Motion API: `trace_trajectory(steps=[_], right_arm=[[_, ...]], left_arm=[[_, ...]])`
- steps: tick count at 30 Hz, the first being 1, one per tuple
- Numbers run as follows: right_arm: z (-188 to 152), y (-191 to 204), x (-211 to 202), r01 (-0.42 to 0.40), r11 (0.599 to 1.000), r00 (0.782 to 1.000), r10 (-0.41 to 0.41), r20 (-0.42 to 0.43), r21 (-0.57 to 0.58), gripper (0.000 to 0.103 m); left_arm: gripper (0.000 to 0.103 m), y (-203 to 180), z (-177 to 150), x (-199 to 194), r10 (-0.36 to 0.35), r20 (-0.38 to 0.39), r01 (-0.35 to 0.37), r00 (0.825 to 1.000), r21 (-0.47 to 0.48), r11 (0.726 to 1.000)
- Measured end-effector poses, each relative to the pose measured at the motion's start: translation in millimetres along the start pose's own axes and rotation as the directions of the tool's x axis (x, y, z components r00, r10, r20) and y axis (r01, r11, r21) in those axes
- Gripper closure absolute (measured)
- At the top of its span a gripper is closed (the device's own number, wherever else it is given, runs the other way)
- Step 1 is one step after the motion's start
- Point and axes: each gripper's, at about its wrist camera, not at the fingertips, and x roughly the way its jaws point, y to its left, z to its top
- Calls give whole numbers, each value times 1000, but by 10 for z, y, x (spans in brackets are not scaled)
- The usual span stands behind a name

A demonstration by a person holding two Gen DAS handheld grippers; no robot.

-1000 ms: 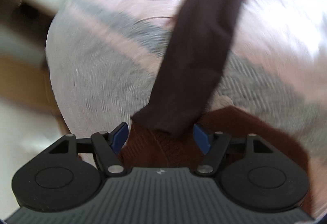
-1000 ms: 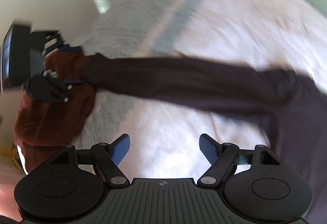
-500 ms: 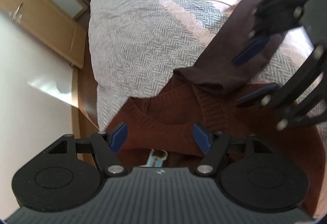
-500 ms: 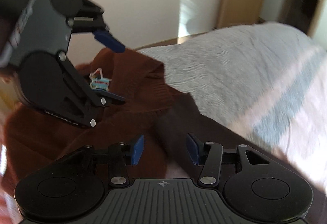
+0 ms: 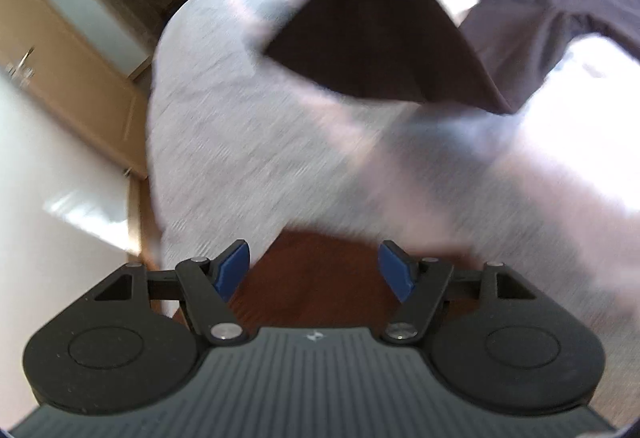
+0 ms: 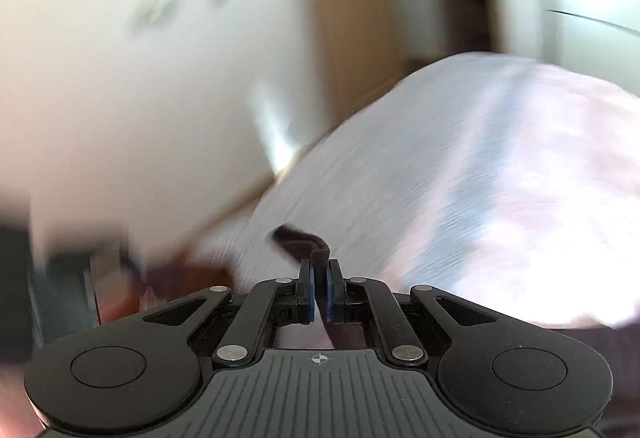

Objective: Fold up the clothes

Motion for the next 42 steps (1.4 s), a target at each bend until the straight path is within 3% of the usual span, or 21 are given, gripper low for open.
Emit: trace_trajectory(steps=[2,3,6,8,9,12,14,16,17,19,22,23,25,26,27,29,32,36,39,41,42], right_arm=[[274,-487,-505,87,991,985,-100,140,97,99],[321,-749,-840,142,979,963,-170,208,146,99],[295,-1523,-1810,297,907,850,-394,350,300,99],[59,-2021,-2376,405,825,752,-546,370,395,99],[-145,-2301,-2537,447,780,719,-605,343,439,99],[-999,-3242,-2752,478,614,692,-704,162,627,99],[-1521,-3713,-2776,461,526,713,-699,54,714,99],[-1968,-4081,-2789,448,464,746,-665,-33,764,99],[-2122,-4200,-2864,436,459,768,-638,-54,774,99],[-2174,-4341,-2883,408,491,809,-585,-55,770,99],[-1884,-4459,-3076,299,582,857,-513,56,756,99],[-1730,-4450,-3202,260,624,858,-500,120,737,99],[-1556,-4420,-3471,241,692,838,-503,214,681,99],[-1579,-4451,-3549,261,703,829,-514,219,661,99],[-1676,-4524,-3563,287,695,830,-524,191,659,99],[-1987,-4742,-3512,331,611,834,-546,79,719,99],[-2300,-4931,-3456,369,540,837,-548,-17,757,99],[-2270,-4974,-3501,346,537,844,-536,-5,769,99],[-1995,-4810,-3753,347,601,809,-580,94,720,99],[-2014,-4737,-3881,359,568,784,-614,91,741,99],[-2081,-4776,-3861,357,543,790,-610,64,760,99]], left_arm=[[35,-203,270,10,-35,39,34,999,22,999],[35,-319,417,11,-56,60,54,997,33,998],[34,-742,827,6,-110,113,101,987,84,991],[34,-1047,1087,8,-143,141,126,980,122,985],[34,-1218,1206,14,-154,148,134,977,142,981],[34,-1717,1511,48,-175,143,147,974,190,971],[33,-2028,1673,82,-176,125,147,976,212,966],[33,-2327,1788,127,-170,90,147,981,218,965],[33,-2455,1837,149,-170,68,152,983,215,965],[33,-2680,1928,177,-170,26,161,985,204,966],[33,-2922,2046,178,-149,4,145,989,211,967],[33,-2979,2089,184,-144,0,141,990,212,967],[33,-3072,2169,214,-148,-11,148,989,204,968],[33,-3113,2199,233,-154,-16,154,988,202,967],[32,-3160,2211,256,-161,-20,162,987,205,965],[32,-3244,2246,317,-175,-28,176,984,235,956],[32,-3295,2322,447,-177,-36,180,984,264,948],[32,-3271,2441,567,-187,-29,188,982,264,946],[32,-3253,2495,660,-183,-22,183,983,254,950],[32,-3262,2514,767,-179,-35,183,983,211,960],[32,-3257,2519,831,-178,-42,183,983,179,967]])
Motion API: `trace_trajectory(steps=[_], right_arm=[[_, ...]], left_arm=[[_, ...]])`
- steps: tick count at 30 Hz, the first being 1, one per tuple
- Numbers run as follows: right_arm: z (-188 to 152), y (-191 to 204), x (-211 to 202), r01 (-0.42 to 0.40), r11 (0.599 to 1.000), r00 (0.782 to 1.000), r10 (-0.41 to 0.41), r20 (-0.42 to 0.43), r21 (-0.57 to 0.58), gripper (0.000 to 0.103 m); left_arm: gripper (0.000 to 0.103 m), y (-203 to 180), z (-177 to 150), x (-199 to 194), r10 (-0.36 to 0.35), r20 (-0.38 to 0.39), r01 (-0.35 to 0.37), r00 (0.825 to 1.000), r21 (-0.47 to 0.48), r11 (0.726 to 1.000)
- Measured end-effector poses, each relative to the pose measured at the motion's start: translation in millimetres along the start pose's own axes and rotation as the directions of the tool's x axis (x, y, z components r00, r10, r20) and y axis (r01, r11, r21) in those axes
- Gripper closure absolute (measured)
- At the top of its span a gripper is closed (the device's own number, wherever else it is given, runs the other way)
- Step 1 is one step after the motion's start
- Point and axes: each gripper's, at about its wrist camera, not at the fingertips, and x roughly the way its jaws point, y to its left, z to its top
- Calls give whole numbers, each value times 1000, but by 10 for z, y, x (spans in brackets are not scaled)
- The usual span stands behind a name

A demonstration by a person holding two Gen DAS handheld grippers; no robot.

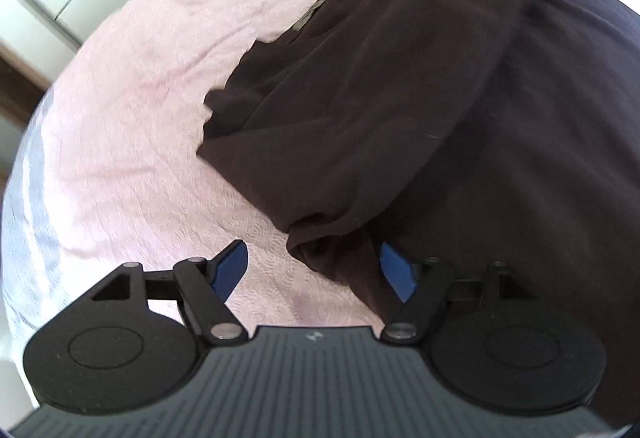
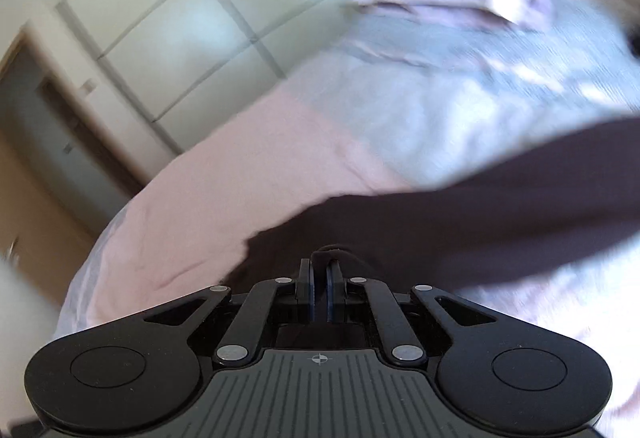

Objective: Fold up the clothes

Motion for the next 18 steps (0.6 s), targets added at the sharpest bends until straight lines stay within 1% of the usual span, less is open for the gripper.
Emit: trace_trajectory(steps=[2,4,5,7,8,9,10,11,12,13,16,18], right_arm=[[-68,-128,81,33,998,998,-31,-50,53,99],[-115,-110,168,22,1000,996,-20,-89,20,99],[-121,-74,192,14,1000,995,-13,-98,1,99],[-89,-28,189,7,1000,996,-7,-90,-1,99],[-57,-16,129,12,1000,998,-12,-62,0,99],[-29,-9,74,20,1000,999,-20,-36,-4,99],[-35,-28,65,40,999,999,-40,-29,-9,99],[-43,-49,60,61,998,998,-61,-24,-15,99],[-83,-91,81,82,996,996,-83,-45,-22,99],[-126,-135,105,103,994,992,-105,-69,-30,99],[-247,-263,229,171,980,975,-183,-125,-103,99],[-279,-351,266,195,977,969,-206,-138,-86,99]], left_arm=[[32,51,7,119,22,-14,-23,1000,-86,996],[33,130,5,206,62,-28,-66,998,-185,981],[34,177,-10,231,94,-46,-102,995,-220,970],[34,264,-108,211,138,-78,-154,987,-262,953],[34,275,-165,192,150,-87,-168,985,-270,948],[34,245,-208,178,160,-91,-179,983,-262,948],[34,204,-243,166,171,-93,-190,981,-248,950],[36,170,-266,165,176,-95,-195,980,-242,950],[37,165,-279,178,173,-99,-193,980,-257,947],[37,174,-289,195,167,-103,-190,981,-280,941],[37,232,-318,264,135,-120,-169,984,-352,920],[36,266,-337,309,117,-125,-156,985,-371,915]])
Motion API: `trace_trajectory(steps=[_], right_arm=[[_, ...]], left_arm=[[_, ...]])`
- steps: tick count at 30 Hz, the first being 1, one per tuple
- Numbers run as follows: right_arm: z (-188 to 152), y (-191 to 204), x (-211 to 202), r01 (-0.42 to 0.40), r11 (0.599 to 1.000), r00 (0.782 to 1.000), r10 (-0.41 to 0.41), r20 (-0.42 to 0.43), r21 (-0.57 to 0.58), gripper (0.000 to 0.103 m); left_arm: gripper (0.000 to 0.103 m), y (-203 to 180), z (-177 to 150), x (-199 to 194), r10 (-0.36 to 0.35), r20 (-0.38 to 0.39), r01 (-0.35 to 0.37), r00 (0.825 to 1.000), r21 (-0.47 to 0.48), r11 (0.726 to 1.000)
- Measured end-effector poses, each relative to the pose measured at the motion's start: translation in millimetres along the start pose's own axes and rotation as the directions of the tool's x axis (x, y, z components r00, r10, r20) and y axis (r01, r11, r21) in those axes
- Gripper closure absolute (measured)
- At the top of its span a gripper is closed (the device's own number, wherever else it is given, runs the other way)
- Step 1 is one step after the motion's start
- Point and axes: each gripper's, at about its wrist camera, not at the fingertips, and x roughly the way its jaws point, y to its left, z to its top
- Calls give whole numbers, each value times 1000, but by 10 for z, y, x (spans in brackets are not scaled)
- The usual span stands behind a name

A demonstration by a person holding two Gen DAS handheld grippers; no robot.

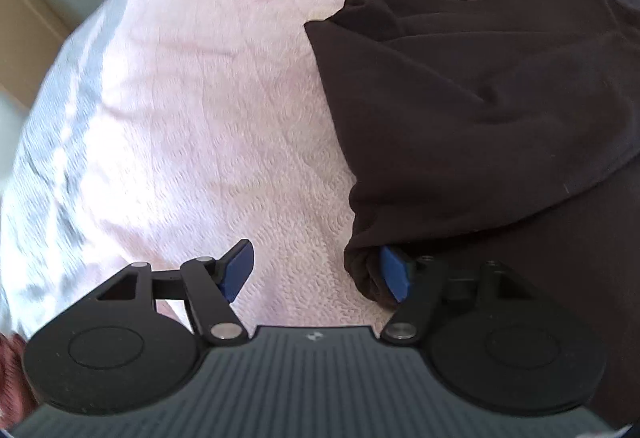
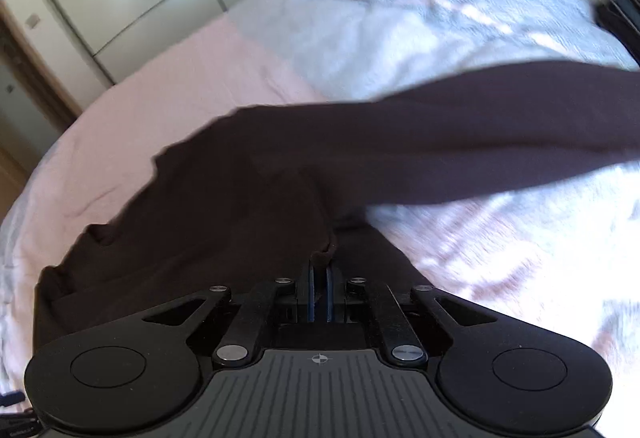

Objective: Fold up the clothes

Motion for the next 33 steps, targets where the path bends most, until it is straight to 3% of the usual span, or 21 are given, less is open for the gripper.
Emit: trace_trajectory(steps=[6,10,15,16,17,19,23,28,33], right_arm=[[54,-2,112,-68,997,995,71,-67,46,99],[229,144,-73,-172,985,985,172,23,1,99],[76,-200,64,-49,991,996,58,-65,123,95],[37,-310,63,-38,985,996,52,-79,171,87],[8,-406,19,-29,978,997,44,-68,207,68],[44,-609,-125,-6,971,1000,11,-22,238,58],[146,-1096,-401,42,947,995,-67,69,319,47],[375,-2039,-677,106,861,961,-217,172,498,46],[557,-2812,-744,165,785,913,-351,209,598,46]], left_arm=[[36,-29,13,-73,-16,21,15,1000,43,999],[39,-72,-28,-260,-24,38,21,999,85,996],[40,-242,-53,-596,-67,65,55,996,174,983],[40,-299,-43,-649,-79,71,64,994,196,979],[40,-363,-27,-693,-91,76,73,993,217,973],[40,-504,24,-737,-114,74,93,991,247,965],[40,-869,185,-736,-159,71,131,985,302,944],[40,-1402,436,-724,-207,91,156,974,393,906],[39,-1861,649,-764,-241,103,167,965,466,869]])
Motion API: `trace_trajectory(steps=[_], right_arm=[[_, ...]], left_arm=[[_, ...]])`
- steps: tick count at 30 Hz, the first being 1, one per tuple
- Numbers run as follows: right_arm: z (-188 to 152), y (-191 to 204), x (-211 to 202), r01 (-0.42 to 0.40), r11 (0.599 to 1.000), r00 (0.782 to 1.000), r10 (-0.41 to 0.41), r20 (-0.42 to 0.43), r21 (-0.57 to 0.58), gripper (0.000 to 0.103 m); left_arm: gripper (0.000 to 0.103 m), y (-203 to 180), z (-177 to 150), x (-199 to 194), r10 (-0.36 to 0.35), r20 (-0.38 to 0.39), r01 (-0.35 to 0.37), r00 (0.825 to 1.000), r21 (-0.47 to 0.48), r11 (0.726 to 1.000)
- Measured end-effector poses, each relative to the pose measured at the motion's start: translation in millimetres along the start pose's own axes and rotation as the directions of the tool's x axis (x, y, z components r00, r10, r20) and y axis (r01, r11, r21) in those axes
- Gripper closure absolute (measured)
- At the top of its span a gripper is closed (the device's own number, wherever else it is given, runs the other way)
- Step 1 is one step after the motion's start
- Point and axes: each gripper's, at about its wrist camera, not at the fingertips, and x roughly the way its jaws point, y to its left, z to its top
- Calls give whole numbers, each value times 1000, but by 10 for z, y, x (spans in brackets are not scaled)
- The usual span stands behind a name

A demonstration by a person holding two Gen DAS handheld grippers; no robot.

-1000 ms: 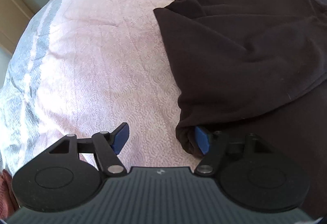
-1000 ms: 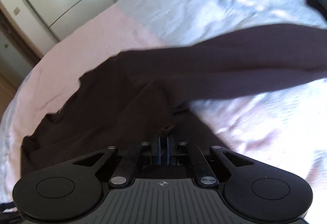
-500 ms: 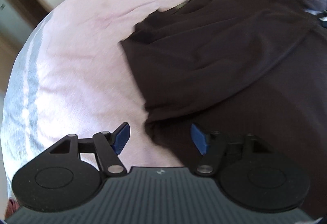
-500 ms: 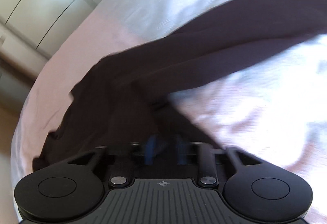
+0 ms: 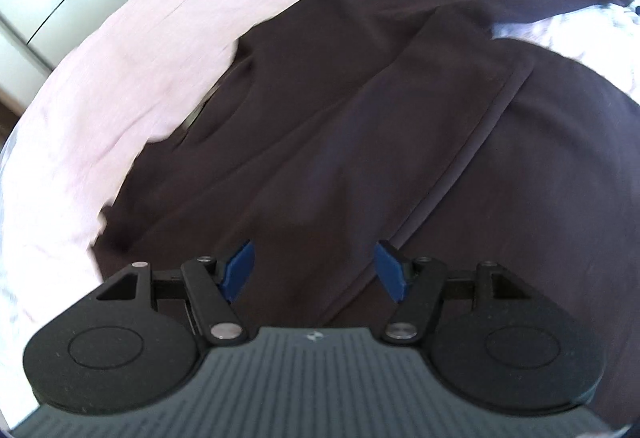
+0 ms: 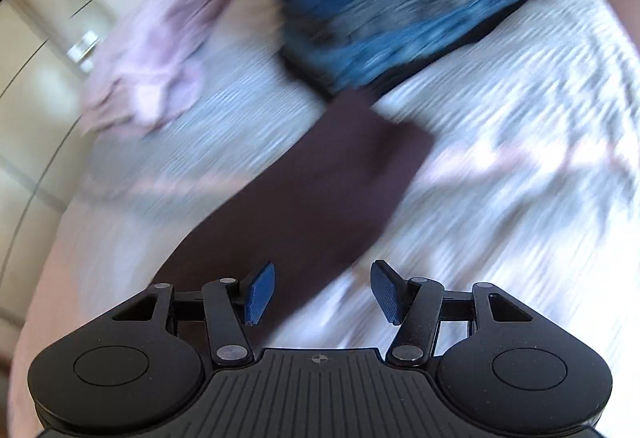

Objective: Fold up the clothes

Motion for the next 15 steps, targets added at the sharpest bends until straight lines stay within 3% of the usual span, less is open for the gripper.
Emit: trace_trajectory(steps=[5,10,11,12,15], right_arm=[[303,-269,220,-11,998,999,8,44,69,46],[392,-360,270,-58,992,997,52,55,111,48],[398,-317,228,-62,993,997,57,56,98,75],[402,-268,181,-66,994,996,62,57,83,90],[407,-78,45,-87,996,995,85,53,31,93]], left_arm=[[39,-159,250,195,-41,0,41,999,53,998],[39,-229,436,280,-72,14,71,997,61,996],[39,-235,465,295,-76,17,75,997,65,995],[39,-232,486,299,-82,20,80,996,67,995],[39,-205,522,287,-98,32,96,995,66,993]])
